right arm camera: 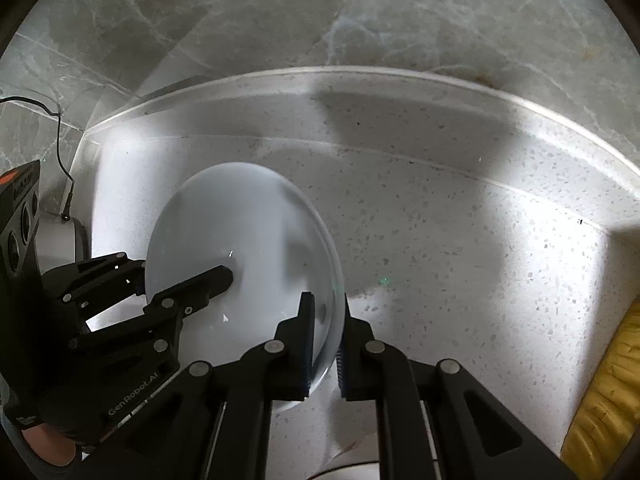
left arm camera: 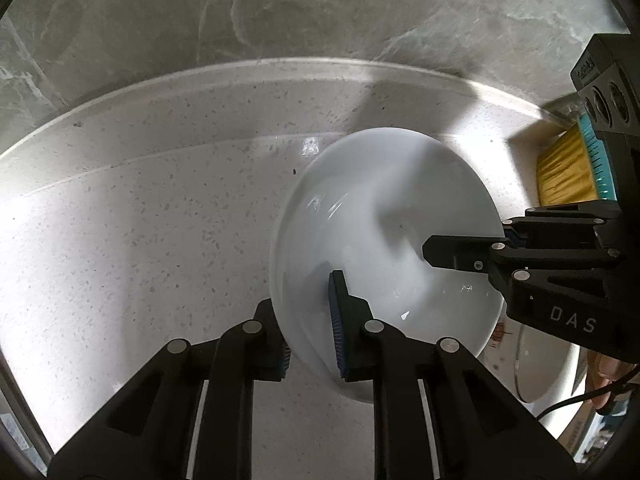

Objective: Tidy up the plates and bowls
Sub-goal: 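Close both grippers on the second white bowl rim, then lift the second white bowl and lower it into the first white bowl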

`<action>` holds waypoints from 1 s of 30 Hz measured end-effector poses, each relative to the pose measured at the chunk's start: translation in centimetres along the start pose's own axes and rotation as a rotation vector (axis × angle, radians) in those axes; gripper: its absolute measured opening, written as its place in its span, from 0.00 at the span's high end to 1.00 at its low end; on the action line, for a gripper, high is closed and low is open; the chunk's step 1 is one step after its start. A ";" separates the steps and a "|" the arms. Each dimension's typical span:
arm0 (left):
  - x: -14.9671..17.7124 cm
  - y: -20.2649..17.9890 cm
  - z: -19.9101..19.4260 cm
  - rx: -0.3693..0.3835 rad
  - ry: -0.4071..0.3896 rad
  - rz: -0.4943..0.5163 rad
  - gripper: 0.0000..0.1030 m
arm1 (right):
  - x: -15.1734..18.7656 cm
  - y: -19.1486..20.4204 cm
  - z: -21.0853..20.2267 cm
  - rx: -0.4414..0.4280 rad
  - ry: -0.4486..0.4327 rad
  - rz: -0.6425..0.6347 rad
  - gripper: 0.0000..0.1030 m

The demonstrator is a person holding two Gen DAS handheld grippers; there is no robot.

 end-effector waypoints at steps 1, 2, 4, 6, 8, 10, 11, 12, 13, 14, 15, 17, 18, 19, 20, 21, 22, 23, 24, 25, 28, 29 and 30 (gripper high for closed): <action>0.1 -0.7 0.0 0.000 -0.004 0.002 0.86 | 0.0 0.0 -0.5 0.001 -0.004 -0.005 0.89; 0.2 -0.9 -0.5 0.002 -0.008 0.004 0.86 | 0.0 0.2 -1.0 0.001 -0.009 -0.010 0.89; 0.6 -1.4 -2.0 0.007 -0.020 0.012 0.86 | 0.4 0.7 -2.1 -0.004 -0.022 -0.019 0.89; 1.3 -2.0 -3.7 0.011 -0.036 0.024 0.86 | 0.9 1.1 -3.3 -0.008 -0.034 -0.029 0.89; 2.2 -2.9 -5.7 0.015 -0.054 0.039 0.86 | 1.9 1.8 -5.0 -0.010 -0.050 -0.041 0.89; 3.1 -3.7 -7.3 0.023 -0.068 0.051 0.86 | 2.9 2.3 -6.5 -0.010 -0.065 -0.054 0.89; 3.8 -4.2 -8.2 0.030 -0.075 0.056 0.86 | 3.7 2.7 -7.5 -0.009 -0.076 -0.062 0.89; 4.4 -4.8 -9.0 0.035 -0.082 0.062 0.86 | 4.4 3.1 -8.3 -0.011 -0.083 -0.067 0.89; 5.2 -5.3 -9.8 0.040 -0.086 0.070 0.86 | 4.6 3.4 -8.7 -0.014 -0.089 -0.070 0.88; 6.1 -5.9 -10.6 0.047 -0.090 0.078 0.86 | 5.2 3.7 -9.3 -0.014 -0.100 -0.066 0.88; 6.8 -6.4 -11.2 0.053 -0.093 0.083 0.86 | 6.0 3.6 -10.1 -0.014 -0.106 -0.070 0.88; 9.3 -8.0 -12.6 0.068 -0.090 0.102 0.86 | 7.8 4.0 -11.5 -0.016 -0.116 -0.074 0.88; 10.2 -8.5 -13.1 0.073 -0.091 0.108 0.86 | 8.8 4.2 -12.0 -0.015 -0.119 -0.073 0.88; 11.3 -9.2 -13.5 0.080 -0.091 0.118 0.86 | 9.7 4.3 -12.3 -0.017 -0.121 -0.073 0.88; 12.5 -10.1 -13.7 0.092 -0.087 0.126 0.86 | 10.9 4.4 -12.9 -0.020 -0.125 -0.071 0.88; 13.8 -10.7 -14.0 0.105 -0.081 0.131 0.86 | 12.1 4.5 -13.3 -0.023 -0.128 -0.068 0.88; 15.1 -11.3 -14.1 0.120 -0.073 0.134 0.85 | 13.0 4.6 -13.6 -0.024 -0.128 -0.064 0.88; 16.4 -11.8 -14.3 0.132 -0.065 0.140 0.85 | 14.3 4.2 -14.0 -0.026 -0.128 -0.058 0.88; 17.9 -12.5 -14.3 0.141 -0.054 0.148 0.85 | 15.8 4.2 -14.3 -0.020 -0.127 -0.058 0.87; 19.2 -12.9 -14.1 0.144 -0.046 0.153 0.85 | 16.7 4.1 -14.3 -0.018 -0.124 -0.055 0.87; 22.7 -14.4 -13.8 0.151 -0.016 0.170 0.85 | 20.4 3.8 -14.2 -0.017 -0.107 -0.028 0.87; 23.9 -14.9 -13.6 0.156 -0.004 0.174 0.85 | 21.6 3.7 -14.0 -0.021 -0.099 -0.016 0.87; 25.0 -15.2 -13.4 0.161 0.005 0.176 0.85 | 22.8 3.6 -13.7 -0.029 -0.090 0.001 0.87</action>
Point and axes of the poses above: each gripper's, at about its wrist camera, not at the fingertips, and z roughly the way its jaws point, y to its left, x to its underside, the point moved 7 cm from there along z, roughly the way its jaws point, and after that the axes turned 3 degrees about -z, right-handed, at the moved point
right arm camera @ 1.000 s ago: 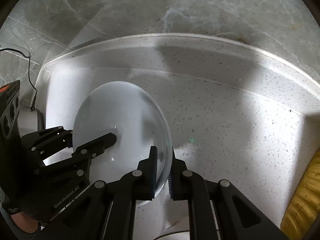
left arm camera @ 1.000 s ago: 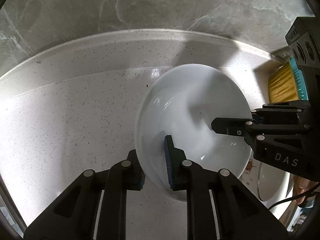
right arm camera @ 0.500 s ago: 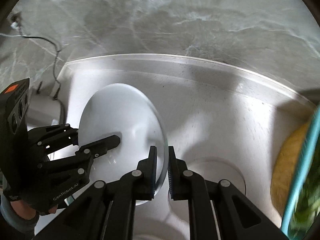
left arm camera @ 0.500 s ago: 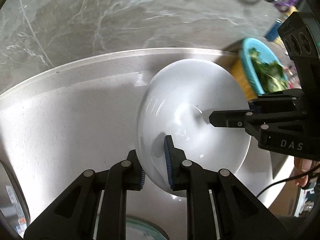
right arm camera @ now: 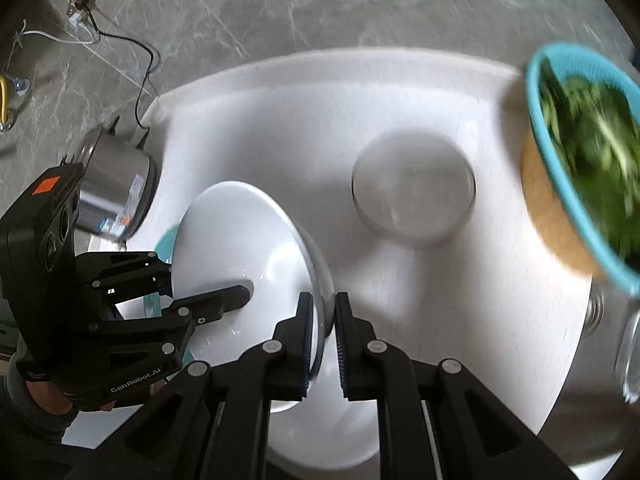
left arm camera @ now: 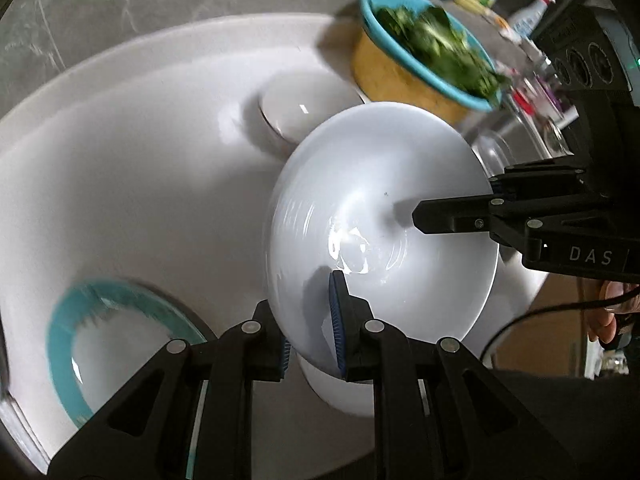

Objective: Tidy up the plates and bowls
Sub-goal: 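Lift the second white bowl and lower it into the first white bowl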

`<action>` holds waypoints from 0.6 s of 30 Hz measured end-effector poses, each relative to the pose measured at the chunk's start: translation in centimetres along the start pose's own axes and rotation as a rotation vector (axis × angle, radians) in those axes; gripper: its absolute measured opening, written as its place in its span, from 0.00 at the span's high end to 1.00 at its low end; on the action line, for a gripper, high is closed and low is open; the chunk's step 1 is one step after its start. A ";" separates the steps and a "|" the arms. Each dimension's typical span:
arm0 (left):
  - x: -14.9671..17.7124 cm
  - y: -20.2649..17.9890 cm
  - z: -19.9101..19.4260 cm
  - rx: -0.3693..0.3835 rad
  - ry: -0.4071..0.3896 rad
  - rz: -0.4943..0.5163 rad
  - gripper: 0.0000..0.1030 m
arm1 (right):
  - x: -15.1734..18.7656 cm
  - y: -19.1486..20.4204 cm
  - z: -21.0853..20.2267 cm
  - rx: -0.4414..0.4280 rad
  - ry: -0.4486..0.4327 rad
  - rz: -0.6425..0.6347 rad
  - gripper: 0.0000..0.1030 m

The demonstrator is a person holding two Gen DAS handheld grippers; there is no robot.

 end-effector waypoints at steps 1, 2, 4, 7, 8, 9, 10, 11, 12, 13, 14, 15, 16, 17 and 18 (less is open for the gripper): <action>1.0 -0.4 0.4 0.005 0.012 0.002 0.85 | 0.8 -0.2 -0.1 -0.007 0.004 0.013 0.87; 1.9 -0.6 0.8 0.010 0.025 0.001 0.85 | 2.0 -0.3 0.1 -0.013 0.010 0.031 0.87; 4.0 -1.1 1.8 0.019 0.050 -0.009 0.85 | 3.4 -0.4 0.8 -0.016 0.019 0.055 0.87; 6.2 -1.8 3.1 0.017 0.077 -0.012 0.85 | 5.7 -1.0 1.9 -0.038 0.034 0.117 0.88; 6.8 -2.1 3.5 0.014 0.083 -0.013 0.85 | 6.4 -1.2 2.3 -0.046 0.040 0.139 0.88; 7.3 -2.4 3.9 0.009 0.088 -0.011 0.85 | 7.0 -1.4 2.6 -0.049 0.043 0.151 0.88; 8.0 -2.3 4.1 0.007 0.092 -0.013 0.85 | 7.4 -1.6 2.9 -0.048 0.046 0.162 0.88; 8.2 -2.6 4.5 0.006 0.094 -0.014 0.85 | 7.9 -1.9 3.1 -0.043 0.046 0.171 0.88; 8.3 -2.9 5.0 0.003 0.097 -0.010 0.85 | 8.2 -2.0 3.1 -0.036 0.044 0.174 0.88; 8.6 -3.1 5.3 0.003 0.099 -0.011 0.85 | 8.4 -2.1 3.3 -0.028 0.044 0.176 0.88; 7.9 -2.9 5.6 0.004 0.105 -0.015 0.85 | 8.5 -2.3 3.5 -0.021 0.045 0.177 0.88; 8.5 -2.5 5.9 0.003 0.111 -0.016 0.85 | 8.6 -2.3 3.9 -0.011 0.048 0.175 0.88; 8.1 -2.5 6.4 -0.001 0.115 -0.017 0.85 | 8.5 -2.2 4.1 -0.005 0.050 0.172 0.88; 8.2 -2.4 6.7 -0.008 0.118 -0.018 0.85 | 8.6 -2.3 4.6 0.002 0.055 0.170 0.88; 8.2 -2.3 7.2 -0.012 0.122 -0.019 0.85 | 8.7 -2.3 5.0 0.007 0.059 0.170 0.88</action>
Point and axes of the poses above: each gripper's, at about its wrist camera, not at the fingertips, and z roughly the way its jaws point, y to its left, x to its underside, the point moved 7 cm from there along z, roughly the way its jaws point, and after that the axes turned 3 degrees about -z, right-handed, at the moved point
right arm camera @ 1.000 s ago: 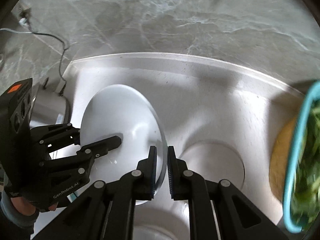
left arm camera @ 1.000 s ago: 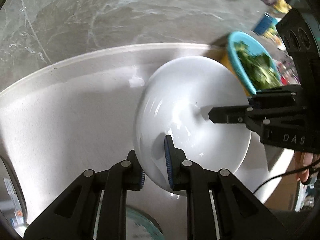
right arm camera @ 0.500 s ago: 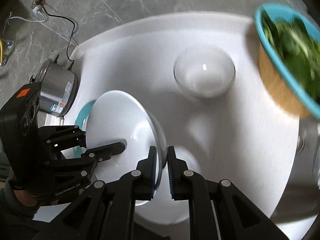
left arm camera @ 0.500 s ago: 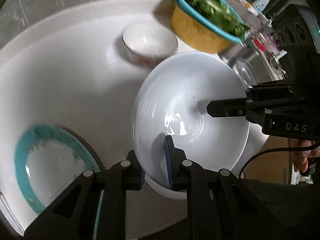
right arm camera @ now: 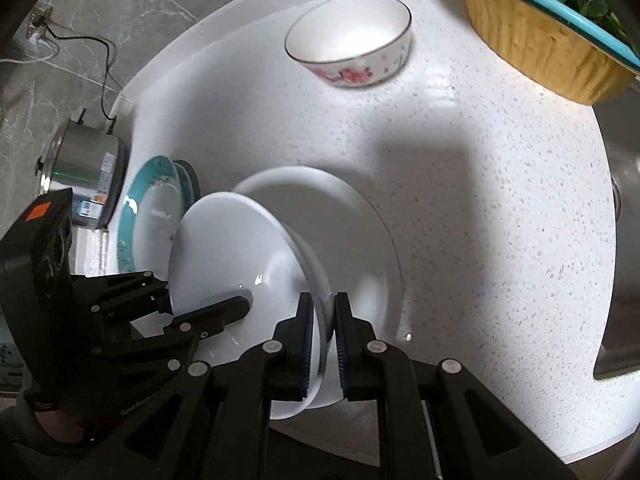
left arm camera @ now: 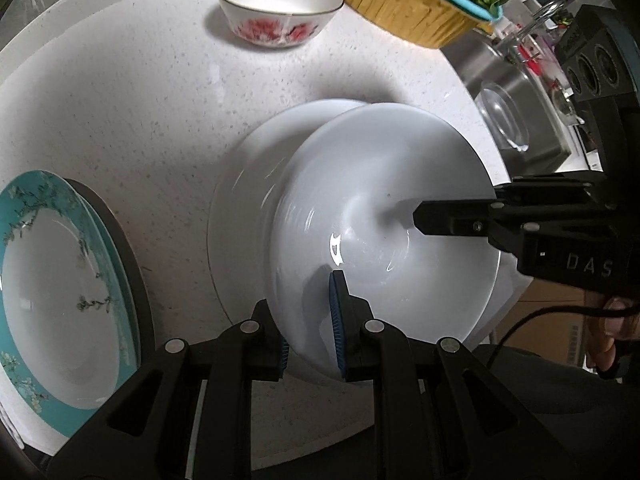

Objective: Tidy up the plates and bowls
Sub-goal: 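Lift the second white bowl and lower it into the first white bowl, then open both grippers and release the stacked white bowl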

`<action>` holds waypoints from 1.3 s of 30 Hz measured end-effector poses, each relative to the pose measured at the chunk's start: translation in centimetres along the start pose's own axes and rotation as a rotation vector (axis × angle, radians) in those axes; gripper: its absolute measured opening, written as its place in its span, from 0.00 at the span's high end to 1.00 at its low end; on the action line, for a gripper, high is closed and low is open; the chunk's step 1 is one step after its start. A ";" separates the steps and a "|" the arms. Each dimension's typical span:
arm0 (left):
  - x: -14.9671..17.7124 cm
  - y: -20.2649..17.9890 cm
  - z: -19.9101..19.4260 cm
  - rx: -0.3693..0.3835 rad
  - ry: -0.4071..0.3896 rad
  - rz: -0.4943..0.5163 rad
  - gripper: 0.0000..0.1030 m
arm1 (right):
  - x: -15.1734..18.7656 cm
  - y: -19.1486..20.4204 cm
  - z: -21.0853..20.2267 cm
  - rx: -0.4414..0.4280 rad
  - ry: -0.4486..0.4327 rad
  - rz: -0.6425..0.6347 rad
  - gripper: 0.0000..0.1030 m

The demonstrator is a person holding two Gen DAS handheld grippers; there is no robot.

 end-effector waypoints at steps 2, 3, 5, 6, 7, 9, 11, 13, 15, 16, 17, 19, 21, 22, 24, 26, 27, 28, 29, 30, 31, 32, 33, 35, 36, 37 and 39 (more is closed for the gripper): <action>-0.4 0.0 0.9 -0.007 0.006 -0.008 0.85 | 0.1 0.0 0.7 0.012 0.003 -0.001 0.88; -0.4 0.1 1.1 -0.010 0.005 -0.013 0.85 | 0.2 0.0 0.9 0.017 0.004 -0.004 0.88; -0.8 0.2 1.3 -0.031 -0.003 -0.007 0.85 | 0.2 0.0 1.3 0.029 0.004 -0.011 0.88; -1.3 -0.1 1.8 -0.037 -0.004 -0.009 0.85 | 0.2 0.1 1.4 0.038 0.001 -0.019 0.88; -1.4 -0.1 1.9 -0.043 -0.005 -0.009 0.84 | 0.2 0.1 1.4 0.045 0.000 -0.023 0.88; -1.8 -0.1 2.2 -0.060 -0.013 -0.003 0.82 | 0.2 0.1 1.6 0.066 -0.002 -0.043 0.88; -2.1 -0.1 2.3 -0.082 -0.019 0.011 0.81 | 0.2 0.2 1.8 0.084 -0.005 -0.061 0.88; -2.6 -0.2 2.5 -0.094 -0.020 0.019 0.76 | 0.2 0.7 2.1 0.105 -0.008 -0.078 0.88; -2.8 -0.7 2.5 -0.096 -0.027 0.029 0.64 | 0.2 0.9 2.2 0.115 -0.009 -0.095 0.88; -2.7 -0.9 2.4 -0.088 -0.028 0.038 0.59 | 0.2 1.0 2.3 0.114 -0.006 -0.095 0.88; -2.7 -1.2 2.5 -0.081 -0.030 0.050 0.49 | 0.3 1.1 2.4 0.115 -0.006 -0.098 0.88; -2.7 -1.8 2.6 -0.069 -0.031 0.072 0.38 | 0.4 1.3 2.5 0.125 -0.005 -0.109 0.90; -2.7 -2.1 2.7 -0.054 -0.033 0.077 0.33 | 0.4 1.7 2.6 0.141 -0.010 -0.125 0.90; -2.8 -2.1 2.6 -0.047 -0.038 0.073 0.33 | 0.4 1.7 2.6 0.145 -0.015 -0.127 0.90; -2.8 -2.1 2.4 -0.024 -0.044 0.062 0.33 | 0.3 1.6 2.6 0.135 -0.018 -0.117 0.90; -2.9 -2.1 2.2 -0.002 -0.054 0.055 0.33 | 0.3 1.5 2.6 0.122 -0.022 -0.106 0.89; -2.7 -2.1 2.1 0.002 -0.056 0.052 0.33 | 0.3 1.4 2.5 0.116 -0.025 -0.103 0.88; -2.8 -2.1 2.0 0.005 -0.060 0.052 0.33 | 0.3 1.5 2.5 0.116 -0.025 -0.102 0.88; -2.7 -2.2 1.9 0.006 -0.062 0.051 0.33 | 0.3 1.4 2.4 0.115 -0.028 -0.101 0.87; -2.8 -2.2 1.8 0.008 -0.066 0.049 0.33 | 0.3 1.3 2.3 0.114 -0.030 -0.102 0.86; -2.7 -2.0 1.6 0.010 -0.070 0.048 0.33 | 0.3 1.4 2.3 0.112 -0.032 -0.101 0.85; -2.7 -2.0 1.5 0.014 -0.075 0.048 0.32 | 0.2 1.4 2.2 0.107 -0.034 -0.097 0.84; -2.7 -2.0 1.3 0.016 -0.082 0.046 0.31 | 0.3 1.3 2.0 0.103 -0.036 -0.096 0.83; -2.7 -1.7 0.8 0.016 -0.095 0.040 0.29 | 0.2 1.4 1.4 0.095 -0.054 -0.095 0.77; -2.8 -1.6 0.4 0.020 -0.104 0.034 0.27 | 0.1 1.4 1.2 0.090 -0.062 -0.094 0.75; -2.9 -1.5 0.2 0.023 -0.112 0.028 0.25 | 0.1 1.3 0.9 0.085 -0.070 -0.091 0.72; -3.0 -1.2 -0.3 0.037 -0.116 0.005 0.23 | -0.1 1.1 0.2 0.088 -0.090 -0.088 0.64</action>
Point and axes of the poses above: each gripper's, at about its wrist camera, not at the fingertips, and z roughly the way its jaws point, y to its left, x to its underside, the point moved 7 cm from there along z, roughly the way its jaws point, and after that the axes turned 3 degrees about -z, right-handed, at the moved point
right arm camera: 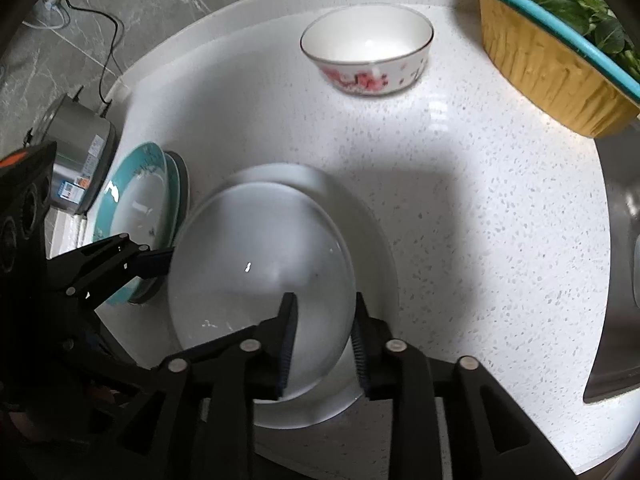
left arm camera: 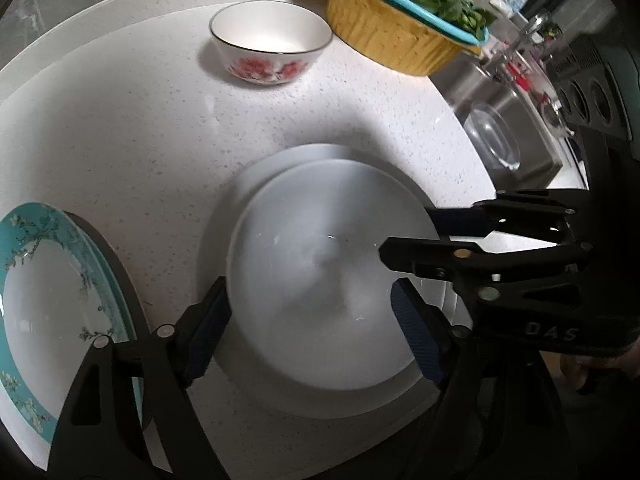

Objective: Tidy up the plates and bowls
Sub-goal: 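Open both grippers and release the stacked white bowl, then move both grippers to the rim of the red-flowered white bowl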

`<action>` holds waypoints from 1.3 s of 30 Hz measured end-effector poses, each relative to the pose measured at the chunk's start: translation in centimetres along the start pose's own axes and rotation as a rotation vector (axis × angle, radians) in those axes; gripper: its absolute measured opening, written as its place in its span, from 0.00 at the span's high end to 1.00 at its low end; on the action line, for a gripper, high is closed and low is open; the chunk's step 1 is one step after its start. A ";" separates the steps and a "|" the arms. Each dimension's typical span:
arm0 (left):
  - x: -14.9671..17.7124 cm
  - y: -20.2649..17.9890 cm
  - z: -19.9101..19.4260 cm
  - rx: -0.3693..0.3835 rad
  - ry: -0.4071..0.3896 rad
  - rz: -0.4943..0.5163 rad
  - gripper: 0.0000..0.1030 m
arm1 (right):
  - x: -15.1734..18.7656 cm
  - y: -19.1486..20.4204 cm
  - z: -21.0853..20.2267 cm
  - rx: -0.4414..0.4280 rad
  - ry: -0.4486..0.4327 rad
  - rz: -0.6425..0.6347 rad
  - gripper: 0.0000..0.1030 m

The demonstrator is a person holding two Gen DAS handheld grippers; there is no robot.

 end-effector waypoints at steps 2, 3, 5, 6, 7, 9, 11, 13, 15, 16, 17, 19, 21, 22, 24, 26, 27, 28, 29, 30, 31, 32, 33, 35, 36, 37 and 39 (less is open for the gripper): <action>-0.2 0.1 -0.5 0.023 -0.006 -0.023 0.22 | -0.2 -0.2 -0.8 -0.023 -0.018 0.013 0.55; -0.3 0.2 -0.7 0.027 -0.007 -0.027 0.22 | -0.3 -0.3 -1.0 -0.025 -0.024 0.015 0.55; -0.5 0.0 -1.4 0.047 -0.011 -0.034 0.22 | -0.5 -0.5 -1.8 -0.034 -0.036 0.026 0.52; -0.8 0.1 -2.0 0.069 -0.012 -0.047 0.18 | -0.6 -0.7 -2.2 -0.045 -0.043 0.032 0.49; -1.1 0.2 -2.5 0.089 -0.018 -0.060 0.15 | -0.9 -1.1 -2.8 -0.052 -0.054 0.041 0.40; -2.4 0.8 -4.2 0.124 -0.034 -0.084 0.09 | -1.7 -1.9 -4.2 -0.065 -0.074 0.060 0.27; -4.5 1.8 -6.3 0.128 -0.064 -0.088 0.03 | -2.6 -3.3 -6.0 -0.079 -0.090 0.086 0.18; -7.3 3.3 -8.7 0.098 -0.115 -0.069 0.00 | -4.1 -5.4 -8.6 -0.075 -0.123 0.106 0.17; -10.1 4.8 -10.1 0.064 -0.141 -0.075 0.00 | -5.9 -7.0 -10.7 -0.048 -0.147 0.106 0.13; -11.6 5.5 -10.7 0.048 -0.153 -0.075 0.00 | -6.9 -7.8 -11.6 -0.026 -0.159 0.104 0.12; -13.1 5.9 -11.1 0.036 -0.165 -0.067 0.00 | -7.9 -8.4 -12.5 -0.007 -0.168 0.103 0.12; -16.1 6.7 -11.5 -0.002 -0.181 -0.046 0.00 | -9.8 -8.7 -13.5 -0.002 -0.188 0.097 0.12; -19.2 7.0 -11.0 -0.016 -0.173 -0.024 0.00 | -12.2 -8.6 -14.1 0.015 -0.211 0.071 0.12; -20.2 6.9 -10.4 -0.011 -0.163 -0.016 0.00 | -13.0 -8.0 -13.9 0.023 -0.213 0.056 0.12; -21.9 7.2 -8.2 -0.018 -0.128 -0.019 0.00 | -14.6 -6.8 -13.0 0.017 -0.212 0.009 0.12; -23.0 7.8 -5.4 -0.027 -0.087 -0.038 0.00 | -15.7 -6.3 -10.8 0.012 -0.180 0.014 0.12; -23.0 8.0 -3.8 -0.035 -0.066 -0.047 0.00 | -16.1 -6.2 -9.7 -0.002 -0.161 0.019 0.12; -23.4 8.7 -2.0 -0.046 -0.038 -0.060 0.00 | -16.5 -6.0 -8.1 -0.015 -0.138 0.024 0.13; -23.3 9.0 -1.0 -0.053 -0.023 -0.066 0.00 | -16.7 -6.1 -6.9 -0.012 -0.123 0.034 0.14; -23.1 9.0 0.3 -0.057 -0.005 -0.067 0.00 | -16.8 -6.3 -5.9 -0.012 -0.112 0.048 0.14; -23.1 9.1 1.2 -0.059 0.004 -0.062 0.00 | -16.9 -6.5 -4.9 -0.021 -0.097 0.066 0.14; -22.9 9.2 2.0 -0.061 0.011 -0.056 0.00 | -17.1 -6.8 -3.7 -0.037 -0.081 0.087 0.14; -22.7 9.3 3.0 -0.065 0.022 -0.053 0.00 | -17.3 -7.2 -2.8 -0.036 -0.076 0.103 0.15; -22.1 9.3 4.0 -0.059 0.027 -0.054 0.00 | -17.5 -7.6 -1.4 -0.032 -0.065 0.114 0.15; -22.0 9.5 4.6 -0.061 0.024 -0.054 0.00 | -17.6 -7.8 -0.9 -0.036 -0.057 0.118 0.15; -22.0 9.6 4.9 -0.068 0.020 -0.053 0.00 | -17.7 -8.0 -0.2 -0.034 -0.050 0.124 0.15; -22.1 9.7 5.4 -0.079 0.004 -0.047 0.00 | -18.0 -8.4 0.5 -0.030 -0.045 0.126 0.15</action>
Point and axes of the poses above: each gripper's, at about its wrist camera, not at the fingertips, and z roughly the way its jaws point, y to its left, x to its underside, the point moved 7 cm from there along z, roughly the way its jaws point, and after that the axes turned 3 degrees about -z, right-handed, at the moved point
